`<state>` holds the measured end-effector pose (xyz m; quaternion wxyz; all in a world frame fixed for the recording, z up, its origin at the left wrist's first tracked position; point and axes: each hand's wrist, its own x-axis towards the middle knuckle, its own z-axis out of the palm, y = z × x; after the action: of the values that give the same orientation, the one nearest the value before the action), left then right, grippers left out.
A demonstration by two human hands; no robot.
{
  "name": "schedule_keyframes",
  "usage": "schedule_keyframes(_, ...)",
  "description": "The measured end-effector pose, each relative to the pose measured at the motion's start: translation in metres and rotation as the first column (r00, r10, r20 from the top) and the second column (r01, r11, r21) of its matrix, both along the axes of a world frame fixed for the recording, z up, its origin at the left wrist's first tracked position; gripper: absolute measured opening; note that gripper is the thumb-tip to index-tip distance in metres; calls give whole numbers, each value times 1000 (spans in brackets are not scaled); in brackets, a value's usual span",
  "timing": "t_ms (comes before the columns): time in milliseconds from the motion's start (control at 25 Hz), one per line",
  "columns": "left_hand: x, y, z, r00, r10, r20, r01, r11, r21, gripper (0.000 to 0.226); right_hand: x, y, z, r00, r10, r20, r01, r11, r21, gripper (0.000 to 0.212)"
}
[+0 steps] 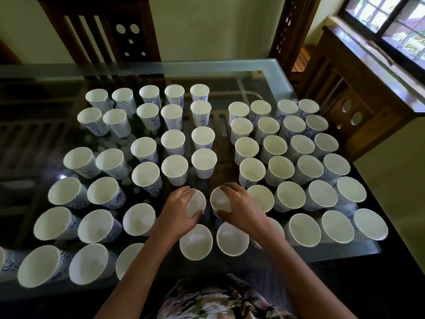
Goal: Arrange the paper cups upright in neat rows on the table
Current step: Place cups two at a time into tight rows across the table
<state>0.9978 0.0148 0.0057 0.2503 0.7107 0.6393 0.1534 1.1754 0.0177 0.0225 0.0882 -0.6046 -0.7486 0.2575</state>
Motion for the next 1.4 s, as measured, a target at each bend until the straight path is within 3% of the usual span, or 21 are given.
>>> schedule_keyframes(1400, 3, 1, -1, 998, -60, 31, 61, 998, -3, 67, 1, -10, 6, 998, -63, 9, 63, 998, -4, 72)
